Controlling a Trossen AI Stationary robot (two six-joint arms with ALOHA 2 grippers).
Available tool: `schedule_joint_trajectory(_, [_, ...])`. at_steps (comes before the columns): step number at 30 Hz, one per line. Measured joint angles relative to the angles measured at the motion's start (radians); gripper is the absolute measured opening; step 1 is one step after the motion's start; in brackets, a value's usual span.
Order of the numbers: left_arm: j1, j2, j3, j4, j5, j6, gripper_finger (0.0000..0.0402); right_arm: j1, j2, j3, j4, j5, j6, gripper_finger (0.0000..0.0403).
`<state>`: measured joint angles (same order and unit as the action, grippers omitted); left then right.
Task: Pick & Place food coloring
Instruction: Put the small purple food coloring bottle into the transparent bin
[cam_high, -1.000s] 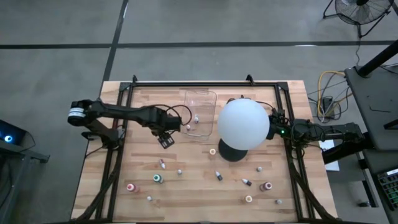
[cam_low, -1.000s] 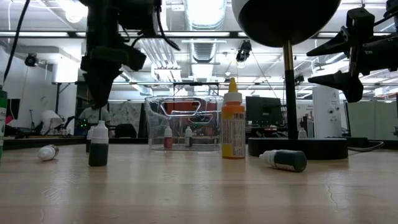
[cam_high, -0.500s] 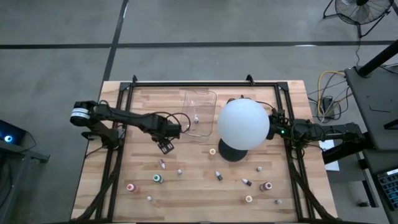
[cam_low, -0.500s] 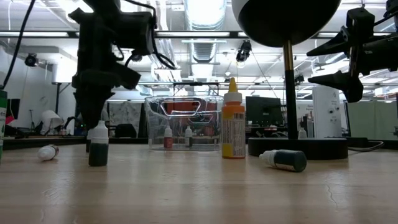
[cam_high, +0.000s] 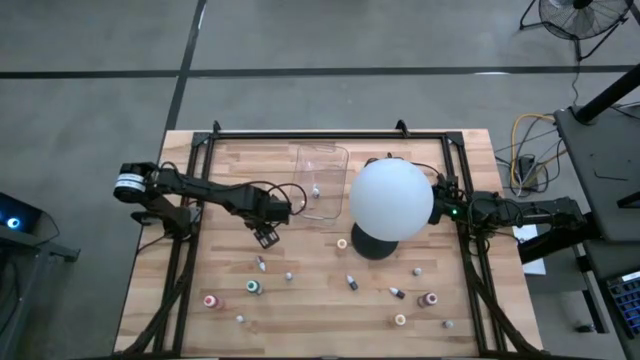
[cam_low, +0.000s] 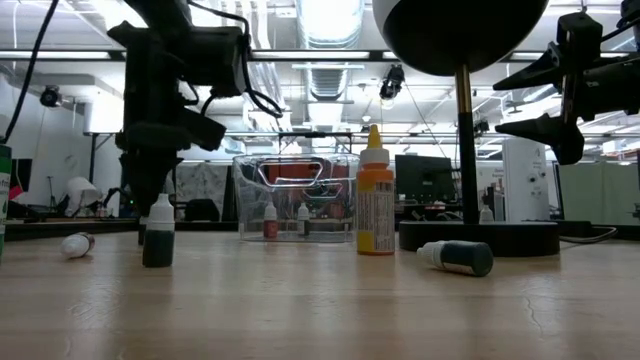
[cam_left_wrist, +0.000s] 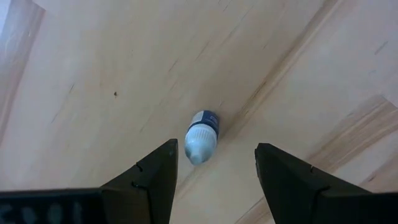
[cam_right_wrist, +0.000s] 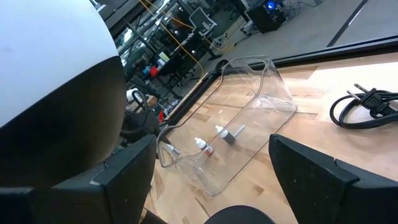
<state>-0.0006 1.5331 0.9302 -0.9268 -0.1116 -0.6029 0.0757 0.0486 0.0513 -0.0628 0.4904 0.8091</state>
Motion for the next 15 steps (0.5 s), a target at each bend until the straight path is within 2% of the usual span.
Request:
schedule_joint_trajectory(7, [0.000, 0.011, -0.001, 0.000, -0.001, 0.001, 0.0173, 0.000, 0.000, 0.000, 0.000, 0.000, 0.000, 0.0302])
schedule_joint_trajectory(15, [0.000, 0.011, -0.001, 0.002, -0.013, 0.000, 0.0096, 0.000, 0.000, 0.000, 0.000, 0.000, 0.000, 0.0302])
